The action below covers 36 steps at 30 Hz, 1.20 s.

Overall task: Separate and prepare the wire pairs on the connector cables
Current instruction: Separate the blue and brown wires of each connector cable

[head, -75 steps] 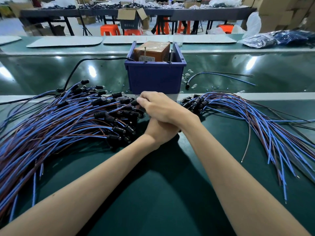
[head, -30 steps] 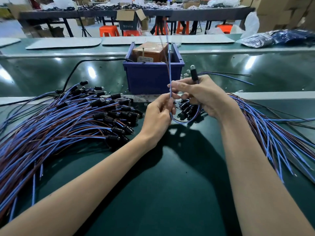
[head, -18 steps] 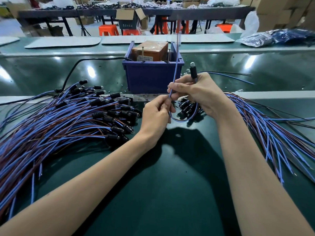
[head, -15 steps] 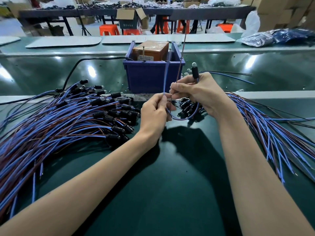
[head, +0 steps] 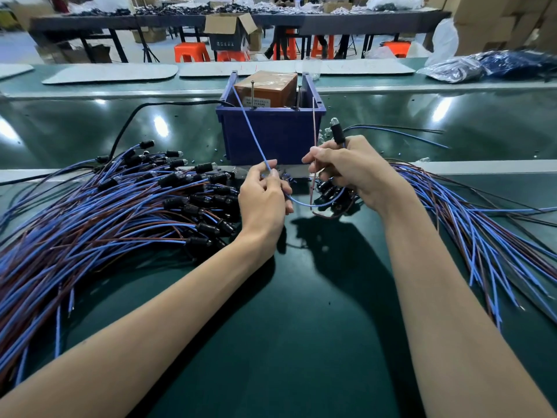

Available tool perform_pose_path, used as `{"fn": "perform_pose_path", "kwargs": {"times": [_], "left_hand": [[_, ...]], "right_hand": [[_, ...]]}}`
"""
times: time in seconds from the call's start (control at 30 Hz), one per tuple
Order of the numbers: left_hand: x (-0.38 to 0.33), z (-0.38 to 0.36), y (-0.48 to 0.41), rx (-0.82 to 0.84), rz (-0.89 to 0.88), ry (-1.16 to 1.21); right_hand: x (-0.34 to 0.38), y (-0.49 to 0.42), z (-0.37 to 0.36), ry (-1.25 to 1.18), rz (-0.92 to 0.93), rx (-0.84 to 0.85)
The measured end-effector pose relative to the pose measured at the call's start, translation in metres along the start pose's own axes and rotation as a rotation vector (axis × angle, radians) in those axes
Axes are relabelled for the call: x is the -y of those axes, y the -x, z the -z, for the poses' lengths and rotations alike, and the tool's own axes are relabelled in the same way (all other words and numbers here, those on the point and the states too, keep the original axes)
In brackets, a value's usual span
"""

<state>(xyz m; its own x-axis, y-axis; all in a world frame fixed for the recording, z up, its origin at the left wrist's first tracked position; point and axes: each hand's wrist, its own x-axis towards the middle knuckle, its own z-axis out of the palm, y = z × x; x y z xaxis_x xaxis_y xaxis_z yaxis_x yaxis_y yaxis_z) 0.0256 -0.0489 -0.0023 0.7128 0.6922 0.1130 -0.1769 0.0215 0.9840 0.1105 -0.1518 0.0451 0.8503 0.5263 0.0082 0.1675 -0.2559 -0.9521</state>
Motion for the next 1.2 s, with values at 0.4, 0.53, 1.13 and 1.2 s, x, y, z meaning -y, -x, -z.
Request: {"fn": "perform_pose_path", "kwargs": {"times": [0.4,0.53,1.13,1.2], "left_hand": [[-0.0001,-0.0019,-0.0010,0.041,0.093,0.016],[0.0009,-0.0016,-0.0012,0.064,0.102,-0.006],[0.0003,-0.0023,0.0014,0.130,0.088,-0.099],[0.0002,-0.0025,0.0020,0.137,0.077,-0.110]], "right_hand": [[0.0000,0.0003,0.0000,0.001,0.037,0.034],[-0.0001,0.0006,0.0001,0.001,0.046,0.052],[0.0017,0.0031,0.0022,-0.031,0.104,0.131],[0.0014,0.0030,0.0023,-0.034,0.112,0.139]]}}
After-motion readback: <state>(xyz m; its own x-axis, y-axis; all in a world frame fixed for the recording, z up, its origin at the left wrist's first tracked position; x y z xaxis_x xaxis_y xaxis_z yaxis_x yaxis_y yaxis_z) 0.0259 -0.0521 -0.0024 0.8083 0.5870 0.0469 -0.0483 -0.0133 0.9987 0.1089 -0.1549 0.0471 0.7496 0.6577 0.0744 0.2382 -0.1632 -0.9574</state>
